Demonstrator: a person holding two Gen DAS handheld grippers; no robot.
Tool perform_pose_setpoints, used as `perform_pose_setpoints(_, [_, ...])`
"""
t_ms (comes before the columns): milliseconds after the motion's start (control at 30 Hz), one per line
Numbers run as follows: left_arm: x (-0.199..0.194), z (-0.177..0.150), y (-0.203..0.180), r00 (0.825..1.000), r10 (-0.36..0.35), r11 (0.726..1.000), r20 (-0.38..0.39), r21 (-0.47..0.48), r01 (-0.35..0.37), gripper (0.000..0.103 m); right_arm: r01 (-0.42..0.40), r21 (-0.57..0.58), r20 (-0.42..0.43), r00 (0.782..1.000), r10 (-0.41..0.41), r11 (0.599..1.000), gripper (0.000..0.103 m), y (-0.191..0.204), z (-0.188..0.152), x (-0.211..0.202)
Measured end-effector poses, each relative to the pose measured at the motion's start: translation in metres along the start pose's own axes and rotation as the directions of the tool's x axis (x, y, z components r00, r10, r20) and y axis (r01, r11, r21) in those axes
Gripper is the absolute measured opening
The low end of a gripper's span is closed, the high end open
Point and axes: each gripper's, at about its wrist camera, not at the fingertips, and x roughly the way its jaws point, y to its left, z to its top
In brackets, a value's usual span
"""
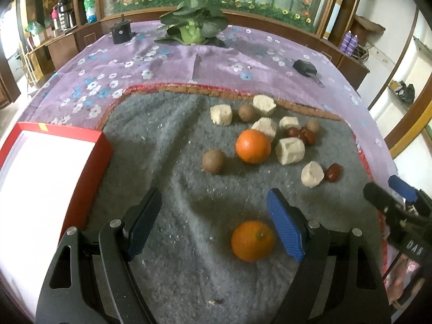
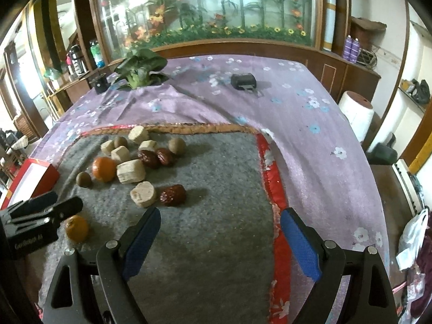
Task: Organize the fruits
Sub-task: 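Move both tools toward the fruit pile on the felt, then grasp the brown round fruit with the left tool while the right tool grasps a red date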
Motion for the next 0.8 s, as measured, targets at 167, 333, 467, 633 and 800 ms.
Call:
perform_pose_setpoints(167, [0.007, 0.008, 0.001, 1.000, 0.005, 1.000, -0.014, 0.025, -0.005, 0.081, -0.049, -0.038, 0.006, 0.999, 0.050, 0.998, 0.090, 0.010, 0.001, -0.003])
perform_pose_setpoints(333, [0.013, 0.014, 0.004, 1.000, 0.010, 0.999, -0.009, 0.037, -0.009, 0.081, -0.046, -0.078, 0.001, 0.999, 0.046, 0.996, 0.090, 0.016, 0.002, -0.001])
perform_pose_setpoints(467, [0.020, 0.020, 0.006, 1.000, 0.003, 1.000, -0.011, 0.024, -0.003, 0.081, -0.077, -0.065, -0.007, 0.997, 0.077, 0.995, 0.085, 0.012, 0.004, 0.001])
perform_pose_setpoints(633, [0.029, 0.024, 0.003, 1.000, 0.008, 0.999, -0.023, 0.040, -0.007, 0.051, -0.135, -0.055, -0.003, 0.991, 0.135, 0.989, 0.074, 0.010, 0.003, 0.003])
perform_pose_setpoints(800, [0.034, 0.023, 0.004, 1.000, 0.000, 0.999, -0.030, 0.046, 0.001, 0.023, -0.202, -0.070, -0.014, 0.979, 0.202, 0.977, 0.060, 0.014, 0.004, 0.004])
